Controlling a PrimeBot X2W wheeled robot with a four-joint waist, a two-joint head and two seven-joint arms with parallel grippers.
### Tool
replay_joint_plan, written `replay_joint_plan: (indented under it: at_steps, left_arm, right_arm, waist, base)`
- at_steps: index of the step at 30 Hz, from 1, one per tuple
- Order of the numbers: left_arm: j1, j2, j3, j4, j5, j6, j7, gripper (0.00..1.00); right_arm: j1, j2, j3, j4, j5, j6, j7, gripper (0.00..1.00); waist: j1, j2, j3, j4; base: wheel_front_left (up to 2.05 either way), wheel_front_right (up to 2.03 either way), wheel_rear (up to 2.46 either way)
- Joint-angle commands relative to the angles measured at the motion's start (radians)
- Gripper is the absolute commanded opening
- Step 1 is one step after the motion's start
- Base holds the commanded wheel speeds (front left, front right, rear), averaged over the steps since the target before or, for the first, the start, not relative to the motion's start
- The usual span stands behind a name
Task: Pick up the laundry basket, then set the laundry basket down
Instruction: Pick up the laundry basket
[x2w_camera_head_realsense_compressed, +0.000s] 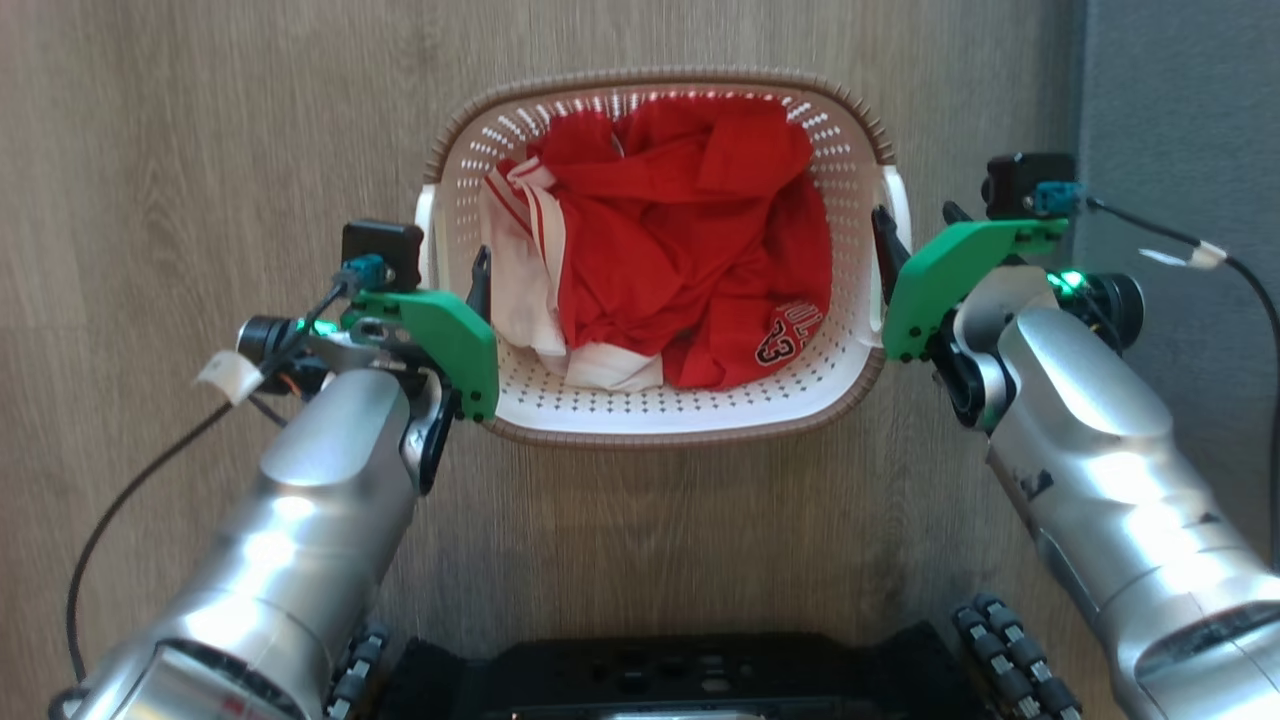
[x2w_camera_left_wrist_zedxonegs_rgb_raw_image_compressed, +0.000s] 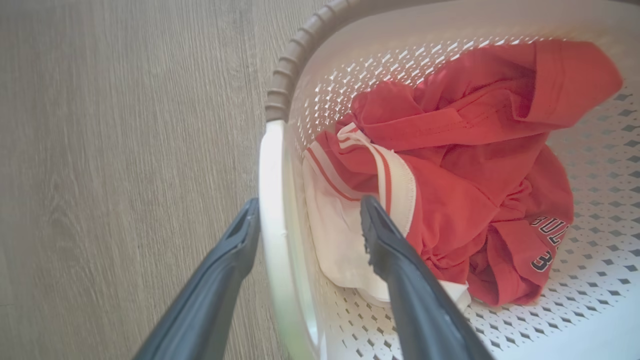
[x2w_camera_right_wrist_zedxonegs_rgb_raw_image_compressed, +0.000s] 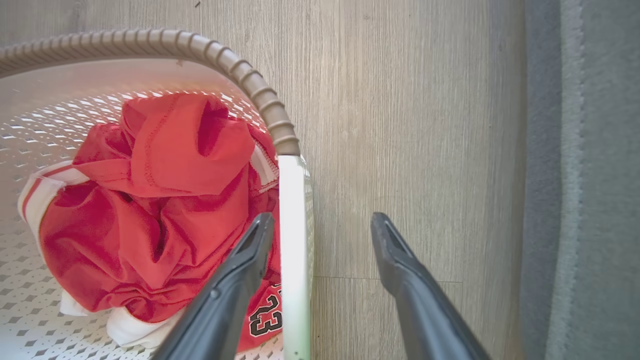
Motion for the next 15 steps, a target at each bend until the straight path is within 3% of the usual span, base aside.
replay_joint_plan:
  at_steps: [1, 15]
  left_arm:
    - [-0.008, 0.019, -0.005, 0.009, -0.021, -0.009, -0.006, 1.00]
    - [-0.097, 0.019, -0.165, 0.058, -0.159, -0.034, 0.060, 1.00]
  right_arm:
    - [0.012, 0.015, 0.030, -0.001, 0.011, 0.006, 0.007, 1.00]
    - [-0.073, 0.021, 0.123, 0.092, 0.065, 0.006, 0.070, 1.00]
  waist:
    - [-0.0001, 0.0001, 0.027, 0.003]
    - [-0.0001, 0.0001, 0.105, 0.012]
  base:
    - [0.00, 0.00, 0.00]
    - [0.00, 0.00, 0.00]
